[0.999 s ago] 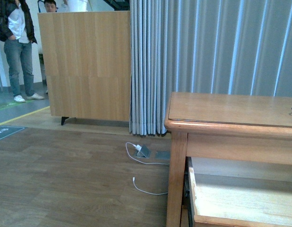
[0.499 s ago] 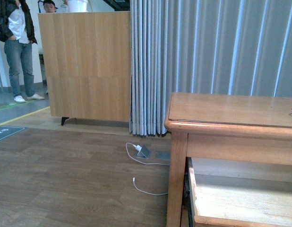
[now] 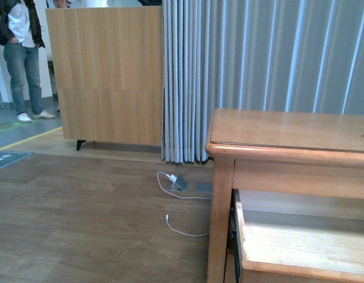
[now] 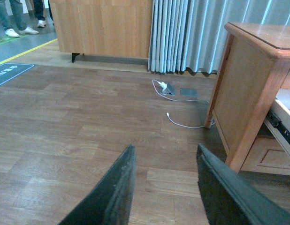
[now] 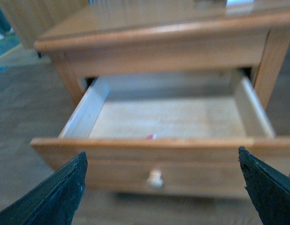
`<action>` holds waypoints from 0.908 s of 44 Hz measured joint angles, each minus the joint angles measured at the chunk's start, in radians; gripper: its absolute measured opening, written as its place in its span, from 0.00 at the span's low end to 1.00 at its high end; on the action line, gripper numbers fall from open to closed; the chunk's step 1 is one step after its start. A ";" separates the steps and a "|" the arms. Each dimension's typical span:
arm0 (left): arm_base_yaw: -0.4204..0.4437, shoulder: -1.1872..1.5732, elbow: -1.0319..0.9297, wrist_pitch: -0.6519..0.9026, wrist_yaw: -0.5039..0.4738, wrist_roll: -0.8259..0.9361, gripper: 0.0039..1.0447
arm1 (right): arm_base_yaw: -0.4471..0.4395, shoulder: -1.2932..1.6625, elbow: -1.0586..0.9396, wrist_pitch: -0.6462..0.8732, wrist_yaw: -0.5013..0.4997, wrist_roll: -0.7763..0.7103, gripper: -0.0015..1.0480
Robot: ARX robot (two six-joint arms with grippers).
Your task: Place pink marker in drawer with both arms
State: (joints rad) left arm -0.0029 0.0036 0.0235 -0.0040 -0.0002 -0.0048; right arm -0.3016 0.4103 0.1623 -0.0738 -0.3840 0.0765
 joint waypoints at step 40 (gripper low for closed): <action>0.000 0.000 0.000 0.000 0.000 0.000 0.94 | 0.301 1.237 0.392 0.537 0.324 -0.026 0.92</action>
State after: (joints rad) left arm -0.0029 0.0036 0.0235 -0.0040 -0.0002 -0.0044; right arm -0.0010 1.6474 0.5541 0.4633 -0.0601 0.0505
